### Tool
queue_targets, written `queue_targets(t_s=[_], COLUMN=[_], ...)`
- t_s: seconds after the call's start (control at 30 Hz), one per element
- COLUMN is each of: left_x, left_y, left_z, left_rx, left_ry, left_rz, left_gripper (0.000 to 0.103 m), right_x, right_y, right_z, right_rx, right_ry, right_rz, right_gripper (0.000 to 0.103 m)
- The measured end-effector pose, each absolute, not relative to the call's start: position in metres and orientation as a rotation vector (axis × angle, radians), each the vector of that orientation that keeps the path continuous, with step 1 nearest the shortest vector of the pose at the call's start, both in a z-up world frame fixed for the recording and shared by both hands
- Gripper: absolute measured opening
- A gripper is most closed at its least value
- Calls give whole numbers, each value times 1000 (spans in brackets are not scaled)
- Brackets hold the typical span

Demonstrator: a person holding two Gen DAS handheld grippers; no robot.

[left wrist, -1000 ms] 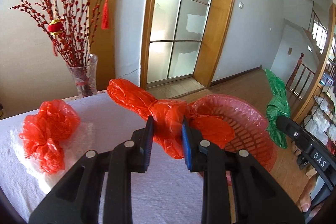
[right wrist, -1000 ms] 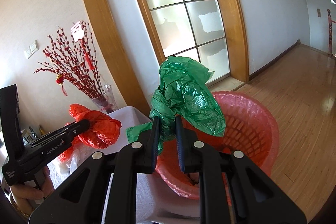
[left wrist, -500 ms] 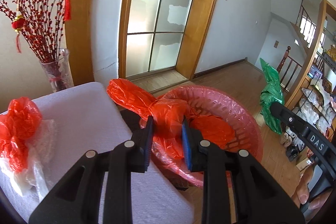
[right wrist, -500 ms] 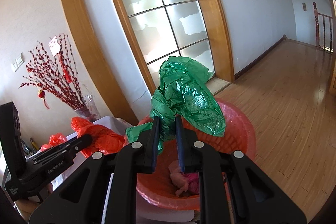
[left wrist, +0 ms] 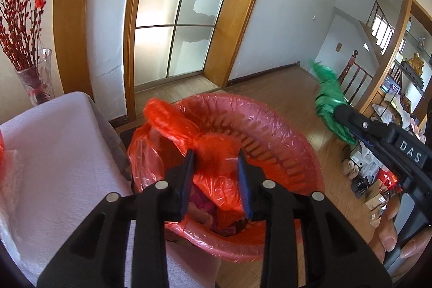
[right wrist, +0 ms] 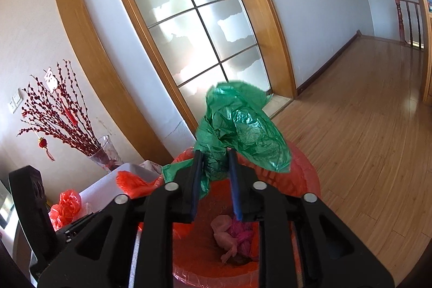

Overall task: Collect trash
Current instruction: 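Carry both bags over the red basket and open both tools to release them, then grasp the red bag with the right tool while the left tool grasps the clear plastic bag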

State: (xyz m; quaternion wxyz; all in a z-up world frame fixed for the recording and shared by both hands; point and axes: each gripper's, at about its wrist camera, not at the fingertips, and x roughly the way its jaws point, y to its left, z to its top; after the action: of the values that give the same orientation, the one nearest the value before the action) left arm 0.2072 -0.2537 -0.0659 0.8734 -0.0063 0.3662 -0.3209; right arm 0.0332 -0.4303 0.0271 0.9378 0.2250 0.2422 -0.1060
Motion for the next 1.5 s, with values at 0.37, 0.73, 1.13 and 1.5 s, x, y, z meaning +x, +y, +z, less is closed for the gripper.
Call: queue_targets(t_s=[0.37, 0.73, 1.13, 1.5], left_x=[204, 173, 148, 114], left_y=[-218, -125, 32, 146], left_z=[-80, -57, -38, -36], left_rx=[-14, -21, -113, -175], left_ry=[793, 703, 632, 602], left_rz=[-574, -357, -8, 248], left_gripper=[51, 61, 61, 64], right_x=[28, 32, 66, 108], right_y=[-419, -375, -255, -107], right_z=[12, 21, 15, 12], right_rx=[430, 352, 242, 114], right_ry=[553, 569, 658, 706], right_rz=[-242, -144, 151, 451], right_gripper=[36, 36, 36, 54])
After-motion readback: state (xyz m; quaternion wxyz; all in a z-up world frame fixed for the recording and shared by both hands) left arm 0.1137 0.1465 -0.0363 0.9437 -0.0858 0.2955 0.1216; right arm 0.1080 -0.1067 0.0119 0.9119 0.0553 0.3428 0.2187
